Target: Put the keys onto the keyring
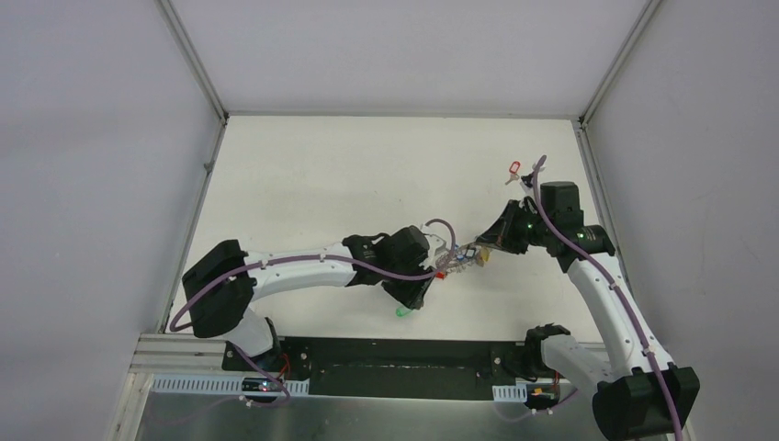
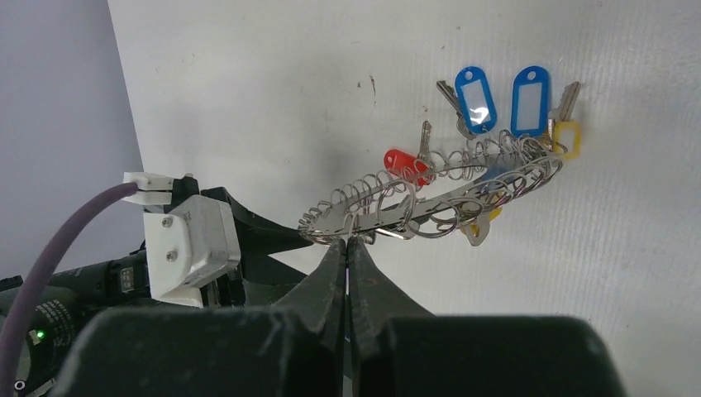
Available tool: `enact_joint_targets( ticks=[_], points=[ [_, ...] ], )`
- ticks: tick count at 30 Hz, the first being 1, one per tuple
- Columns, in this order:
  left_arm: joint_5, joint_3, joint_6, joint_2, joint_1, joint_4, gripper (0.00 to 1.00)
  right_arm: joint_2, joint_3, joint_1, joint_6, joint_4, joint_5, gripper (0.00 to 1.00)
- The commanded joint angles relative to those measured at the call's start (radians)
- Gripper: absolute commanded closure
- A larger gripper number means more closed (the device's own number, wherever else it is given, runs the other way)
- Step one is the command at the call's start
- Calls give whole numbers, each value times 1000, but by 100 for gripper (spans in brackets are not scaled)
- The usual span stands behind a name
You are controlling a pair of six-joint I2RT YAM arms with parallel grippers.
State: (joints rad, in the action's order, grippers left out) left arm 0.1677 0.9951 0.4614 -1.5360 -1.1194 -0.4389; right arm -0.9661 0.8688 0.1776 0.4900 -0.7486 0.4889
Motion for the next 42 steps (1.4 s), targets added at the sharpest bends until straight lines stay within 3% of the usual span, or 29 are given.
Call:
enact_joint_targets(
  ticks=[1,8,11,15,20,32,42],
  points=[
    [42,85,-182,-32,-9,-25,52,8,-6,3,-13,15,28,100],
    [-57,220,-253,-152,-53,-183,52,-4,-10,-35,67,-30,-119,100],
    [-119,239,-276,-170,-80,-202,53,-19,-41,-118,97,-14,-77,100],
    [-182,220,-319,-135,-101,-187,55,-42,-104,-255,114,47,89,100],
    [-189,78,-388,-26,-102,-44,55,-46,-124,-299,84,57,120,100],
    [-35,-308,-645,164,-102,534,53,-63,-133,-303,67,78,153,100],
    [-2,-319,-724,57,-102,613,59,-69,-137,-303,56,84,174,100]
  ],
)
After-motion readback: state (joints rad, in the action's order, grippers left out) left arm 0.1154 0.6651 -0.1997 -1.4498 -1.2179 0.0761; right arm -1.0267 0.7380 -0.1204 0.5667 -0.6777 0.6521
